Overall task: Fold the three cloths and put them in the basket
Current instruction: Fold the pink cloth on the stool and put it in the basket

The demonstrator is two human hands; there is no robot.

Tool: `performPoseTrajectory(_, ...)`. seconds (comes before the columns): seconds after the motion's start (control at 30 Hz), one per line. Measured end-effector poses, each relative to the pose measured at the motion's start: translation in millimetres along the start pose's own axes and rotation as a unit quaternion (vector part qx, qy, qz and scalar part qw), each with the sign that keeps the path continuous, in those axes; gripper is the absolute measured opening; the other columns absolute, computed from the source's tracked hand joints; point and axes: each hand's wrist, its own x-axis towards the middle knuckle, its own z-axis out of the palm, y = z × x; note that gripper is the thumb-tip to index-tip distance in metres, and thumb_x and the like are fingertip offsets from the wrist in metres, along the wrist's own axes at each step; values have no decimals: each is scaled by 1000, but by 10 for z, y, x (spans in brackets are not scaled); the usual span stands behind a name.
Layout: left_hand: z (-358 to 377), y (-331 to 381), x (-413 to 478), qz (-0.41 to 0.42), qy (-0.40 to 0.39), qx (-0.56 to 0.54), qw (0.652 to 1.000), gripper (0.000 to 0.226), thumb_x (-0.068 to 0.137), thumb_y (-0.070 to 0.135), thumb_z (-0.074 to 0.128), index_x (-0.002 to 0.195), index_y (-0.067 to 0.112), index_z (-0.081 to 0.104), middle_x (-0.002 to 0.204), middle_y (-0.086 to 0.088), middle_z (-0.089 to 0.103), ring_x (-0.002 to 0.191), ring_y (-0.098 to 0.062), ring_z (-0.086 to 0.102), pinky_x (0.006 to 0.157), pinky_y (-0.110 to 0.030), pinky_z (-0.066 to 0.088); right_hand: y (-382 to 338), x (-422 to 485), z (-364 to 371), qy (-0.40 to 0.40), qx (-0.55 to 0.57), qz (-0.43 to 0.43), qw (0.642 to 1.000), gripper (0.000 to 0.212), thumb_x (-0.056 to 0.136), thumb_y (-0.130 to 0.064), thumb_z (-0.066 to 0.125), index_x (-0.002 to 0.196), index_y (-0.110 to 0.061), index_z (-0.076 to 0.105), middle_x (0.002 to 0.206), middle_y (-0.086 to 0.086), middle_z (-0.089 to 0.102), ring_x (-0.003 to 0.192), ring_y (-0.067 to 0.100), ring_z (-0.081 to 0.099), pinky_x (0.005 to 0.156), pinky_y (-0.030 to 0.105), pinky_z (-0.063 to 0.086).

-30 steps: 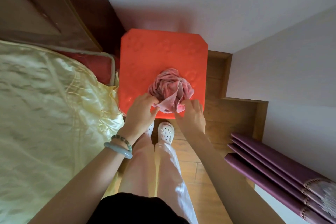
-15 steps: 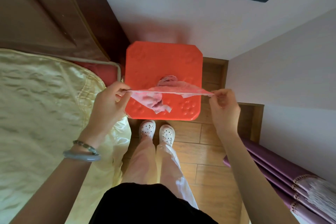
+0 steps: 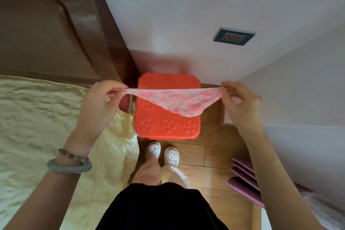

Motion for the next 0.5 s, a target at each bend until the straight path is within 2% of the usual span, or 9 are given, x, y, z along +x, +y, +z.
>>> performPoseTrajectory(0.07,-31,47,113,-1,12,-4,1000,27,86,9,63,88,36,61,81,25,59,81,4,56,76,-5,41,-71,93,-46,1,-20,-15,1000,15,86,-5,63,100,-3,70,90,-5,65,77,-1,58,75,-3,41)
performPoseTrajectory(0.2,-44,102,396,17,29,-18,999,36,86,11,62,83,46,57,81,27,62,76,5,58,76,-7,44,-195,299,-128,-15,-25,0,1000,16,89,-7,59,101,-6,70,91,-7,64,77,9,59,72,-4,39)
performPoseTrajectory(0.4,11,135,569,42,68,-52,995,27,86,12,61,86,39,59,89,17,61,82,-1,61,77,-12,47,-168,370,-94,0,-18,6,1000,18,92,-7,53,102,-8,68,96,-11,61,88,-3,53,75,-2,39)
performPoseTrajectory(0.5,53,29,445,50,52,-54,996,29,86,11,62,88,41,59,90,16,60,83,-7,62,79,-16,48,-34,273,-10,-7,-20,17,1000,17,91,-5,53,100,-7,68,94,-10,61,87,-3,52,74,-3,37)
